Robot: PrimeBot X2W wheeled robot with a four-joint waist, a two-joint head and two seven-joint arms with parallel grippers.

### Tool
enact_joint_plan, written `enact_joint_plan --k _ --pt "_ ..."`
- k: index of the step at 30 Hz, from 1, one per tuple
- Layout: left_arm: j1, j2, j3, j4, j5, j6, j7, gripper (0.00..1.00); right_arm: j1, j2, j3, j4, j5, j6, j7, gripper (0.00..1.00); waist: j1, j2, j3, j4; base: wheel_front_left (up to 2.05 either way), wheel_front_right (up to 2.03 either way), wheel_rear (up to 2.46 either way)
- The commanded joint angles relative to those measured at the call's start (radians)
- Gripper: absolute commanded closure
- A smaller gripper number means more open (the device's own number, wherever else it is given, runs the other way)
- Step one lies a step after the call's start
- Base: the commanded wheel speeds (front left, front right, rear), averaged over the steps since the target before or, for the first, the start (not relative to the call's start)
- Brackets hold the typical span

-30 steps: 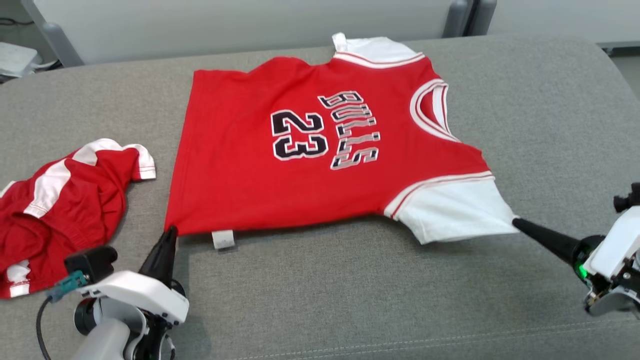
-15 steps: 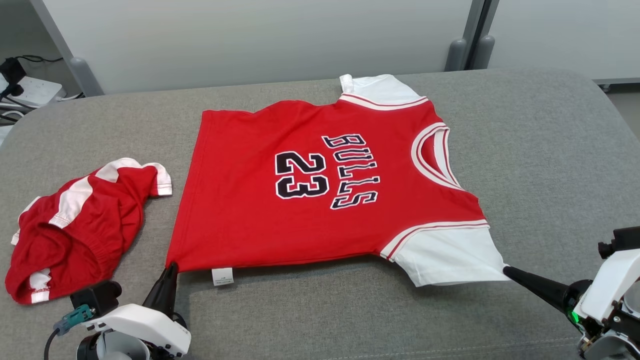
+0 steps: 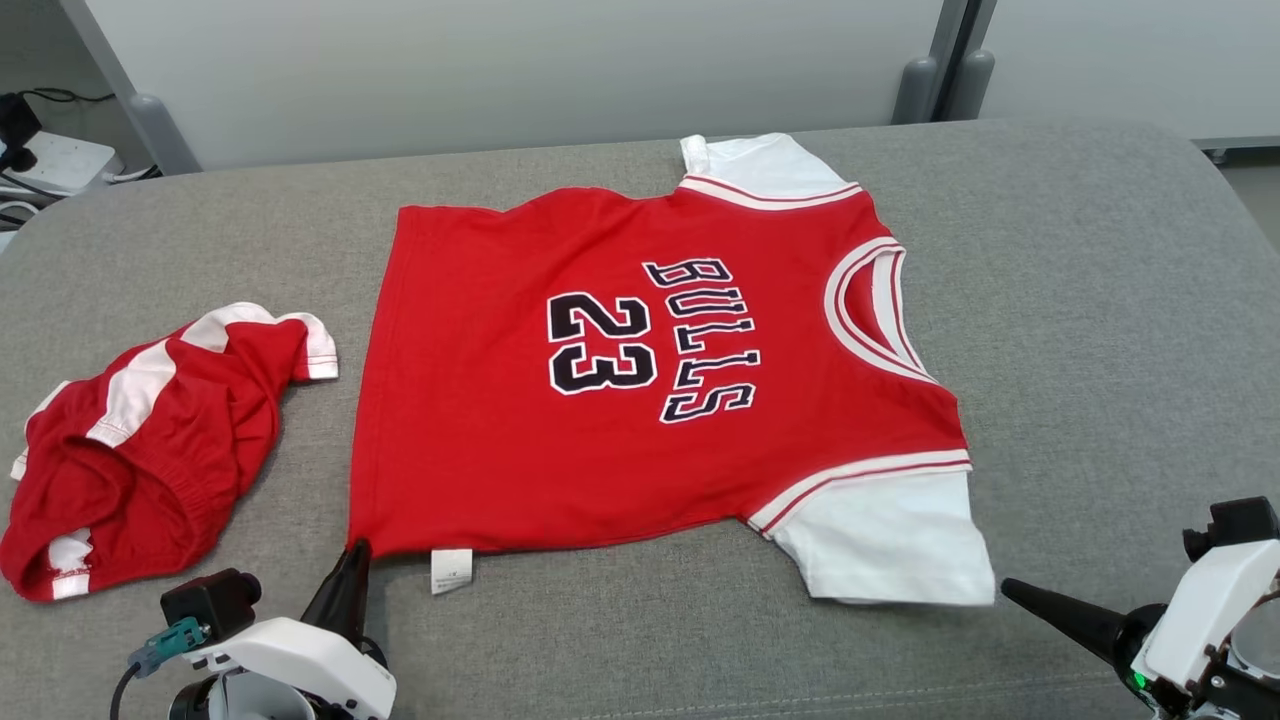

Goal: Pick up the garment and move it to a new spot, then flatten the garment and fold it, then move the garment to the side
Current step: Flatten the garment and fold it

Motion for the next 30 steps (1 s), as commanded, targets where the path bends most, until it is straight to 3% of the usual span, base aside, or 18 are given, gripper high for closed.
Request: enact_joint_plan --k 1,9,15,21,23,30 --pt "-0.015 0.024 0.029 -0.009 0.006 -0.007 -0.013 0.0 -0.018 -0.029 0.007 -0.001 -0.023 0.005 -0.02 0.0 0.0 -0.0001 0.006 -0.001 0.0 0.0 0.0" --pt "-0.023 0.025 0.063 -0.001 0.048 -0.007 -0.013 0.0 -0.061 -0.013 0.004 0.043 -0.091 0.005 -0.119 0.0 0.0 -0.0001 0.011 0.001 0.0 0.0 0.0" --pt "-0.017 0.019 0.183 -0.054 0.214 0.0 -0.013 0.0 -0.1 0.032 -0.044 0.112 -0.203 0.005 -0.351 0.0 0.0 -0.0001 -0.001 0.006 0.0 0.0 0.0" --pt "0.008 -0.031 0.292 -0.133 0.378 0.005 -0.013 0.0 -0.143 0.087 -0.039 0.187 -0.377 0.005 -0.547 0.0 0.0 -0.0001 -0.005 0.011 0.0 0.0 0.0" --pt "0.019 -0.056 0.337 -0.172 0.443 0.004 -0.013 0.0 -0.167 0.12 -0.045 0.222 -0.47 0.005 -0.585 0.0 0.0 -0.0001 -0.007 0.011 0.0 0.0 0.0" --pt "0.046 -0.101 0.393 -0.208 0.512 -0.002 -0.013 0.0 -0.174 0.187 -0.124 0.256 -0.664 0.005 -0.598 0.0 0.0 -0.0001 -0.017 0.013 0.0 0.0 0.0"
